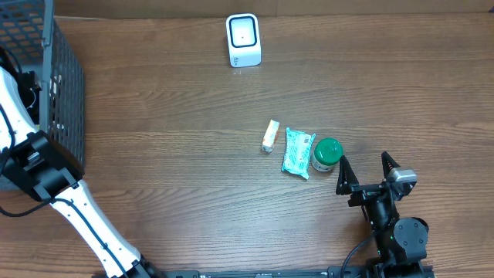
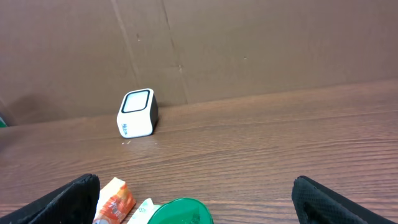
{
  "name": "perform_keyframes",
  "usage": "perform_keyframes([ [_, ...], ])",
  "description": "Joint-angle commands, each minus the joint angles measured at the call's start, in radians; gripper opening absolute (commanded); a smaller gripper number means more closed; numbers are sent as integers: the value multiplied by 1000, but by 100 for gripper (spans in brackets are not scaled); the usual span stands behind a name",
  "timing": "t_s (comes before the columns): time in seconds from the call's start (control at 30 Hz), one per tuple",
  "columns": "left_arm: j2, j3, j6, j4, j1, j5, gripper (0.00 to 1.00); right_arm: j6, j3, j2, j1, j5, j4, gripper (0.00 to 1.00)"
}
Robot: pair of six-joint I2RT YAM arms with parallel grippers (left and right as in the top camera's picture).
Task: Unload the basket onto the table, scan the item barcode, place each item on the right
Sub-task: 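Lower the left gripper into the basket and grasp the clear snack bag, then lift the bag out and carry it right toward the table center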
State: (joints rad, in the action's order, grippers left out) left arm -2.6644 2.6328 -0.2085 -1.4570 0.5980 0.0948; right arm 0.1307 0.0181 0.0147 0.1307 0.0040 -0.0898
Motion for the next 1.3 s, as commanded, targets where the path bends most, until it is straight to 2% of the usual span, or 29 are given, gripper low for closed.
perform_keyframes([
  [0.0, -26, -3, 16, -4, -6, -122, 4, 0, -10, -9, -5, 1, 6, 100],
  [0.43, 209, 3, 20, 1, -6, -69, 4, 0, -10, -9, -5, 1, 6, 100],
  [0.6, 333, 3, 63, 16, -6, -34, 4, 0, -10, -9, -5, 1, 6, 100],
  [0.87, 568, 3, 150, 18, -30, -68, 4, 0, -10, -9, -5, 1, 6, 100],
  [1.1, 717, 3, 185, -11, -129, -151, 4, 0, -10, -9, -5, 1, 6, 100],
  [1.27, 727, 3, 193, -74, -263, -151, 4, 0, -10, -9, -5, 1, 6, 100],
])
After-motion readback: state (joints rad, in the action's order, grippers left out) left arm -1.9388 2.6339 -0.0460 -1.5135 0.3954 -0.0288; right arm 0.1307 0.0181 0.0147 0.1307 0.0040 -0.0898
